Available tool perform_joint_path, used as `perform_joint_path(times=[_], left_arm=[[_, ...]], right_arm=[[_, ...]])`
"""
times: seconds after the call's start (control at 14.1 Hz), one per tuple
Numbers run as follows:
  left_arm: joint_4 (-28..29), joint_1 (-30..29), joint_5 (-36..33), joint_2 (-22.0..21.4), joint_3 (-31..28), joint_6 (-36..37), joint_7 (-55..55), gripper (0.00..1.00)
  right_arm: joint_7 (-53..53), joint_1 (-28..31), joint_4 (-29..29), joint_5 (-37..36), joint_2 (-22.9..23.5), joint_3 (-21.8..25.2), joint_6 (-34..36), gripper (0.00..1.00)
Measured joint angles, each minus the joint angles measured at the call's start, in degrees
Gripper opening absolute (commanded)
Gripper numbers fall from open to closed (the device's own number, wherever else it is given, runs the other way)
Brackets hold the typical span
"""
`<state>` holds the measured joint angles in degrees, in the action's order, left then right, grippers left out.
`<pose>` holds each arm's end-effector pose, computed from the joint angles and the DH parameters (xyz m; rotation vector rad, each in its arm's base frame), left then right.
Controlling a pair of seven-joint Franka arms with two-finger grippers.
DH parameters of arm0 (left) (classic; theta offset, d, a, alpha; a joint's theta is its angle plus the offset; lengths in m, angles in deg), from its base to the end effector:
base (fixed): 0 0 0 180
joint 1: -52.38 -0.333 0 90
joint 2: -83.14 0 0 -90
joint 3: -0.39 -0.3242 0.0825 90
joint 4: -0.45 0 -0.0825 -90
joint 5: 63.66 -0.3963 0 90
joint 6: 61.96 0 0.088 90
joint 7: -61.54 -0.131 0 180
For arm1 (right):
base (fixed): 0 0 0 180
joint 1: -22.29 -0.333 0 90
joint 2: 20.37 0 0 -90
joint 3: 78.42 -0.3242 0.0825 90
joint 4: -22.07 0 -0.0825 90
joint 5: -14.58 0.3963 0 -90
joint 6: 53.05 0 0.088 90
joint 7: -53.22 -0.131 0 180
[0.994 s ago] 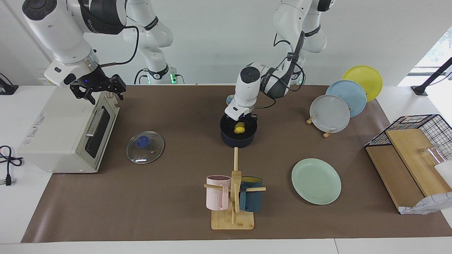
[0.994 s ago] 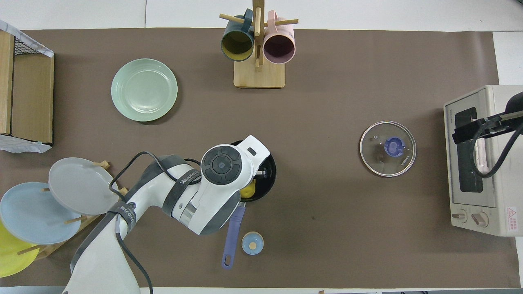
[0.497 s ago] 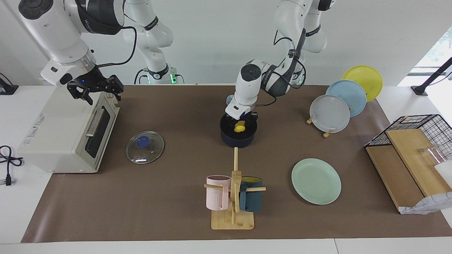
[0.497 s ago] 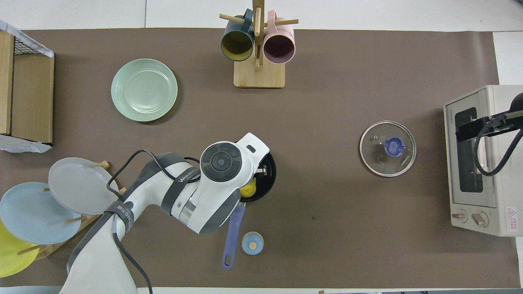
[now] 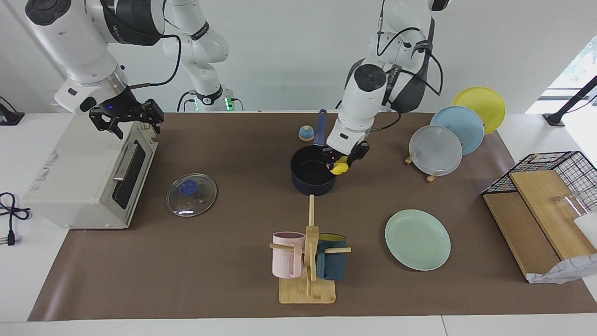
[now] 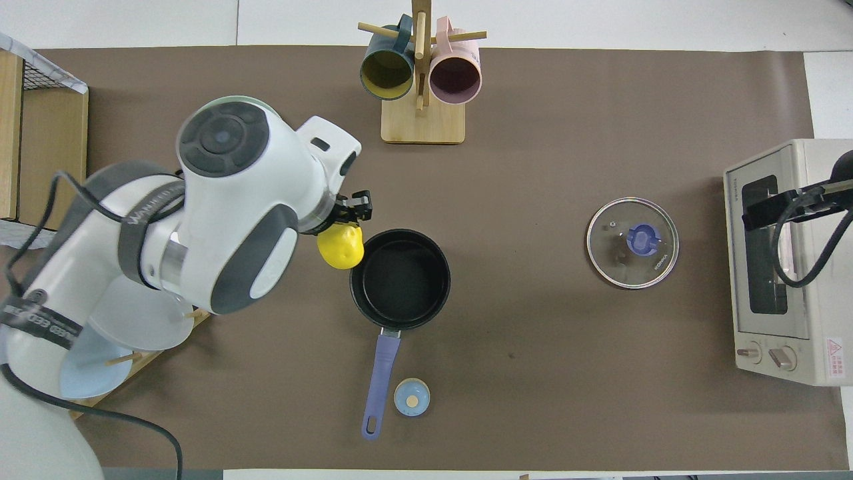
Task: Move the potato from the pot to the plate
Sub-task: 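Lift the potato out and carry it to the pale green plate with the left gripper, then lower the potato onto the plate and open the left gripper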
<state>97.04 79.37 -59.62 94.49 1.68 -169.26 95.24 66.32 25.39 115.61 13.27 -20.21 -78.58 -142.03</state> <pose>0.5552 -0.3057 0.4594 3.0799 0.1794 -0.0717 0.5602 -0.0318 0.5760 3.1153 0.2778 -0.1326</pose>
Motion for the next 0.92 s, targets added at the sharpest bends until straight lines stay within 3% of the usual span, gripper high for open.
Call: perform_joint_path(times=[0.21, 0.5, 0.92], left_arm=[[-7.2, -8.2, 0.1, 3.1, -0.2, 4.0, -9.2, 0.0], [-12.5, -16.7, 0.2, 9.0, -0.2, 3.6, -22.5, 0.0], [-16.3, -20.2, -1.1, 22.6, -0.1, -9.2, -29.1, 0.0]], right_arm=[[0.0, 0.0, 0.0, 0.0, 0.0, 0.2, 0.0, 1.0], [0.0, -0.1, 0.0, 0.1, 0.0, 0.8, 0.0, 1.0], [0.0, -0.7, 0.0, 0.1, 0.0, 1.8, 0.0, 1.0]])
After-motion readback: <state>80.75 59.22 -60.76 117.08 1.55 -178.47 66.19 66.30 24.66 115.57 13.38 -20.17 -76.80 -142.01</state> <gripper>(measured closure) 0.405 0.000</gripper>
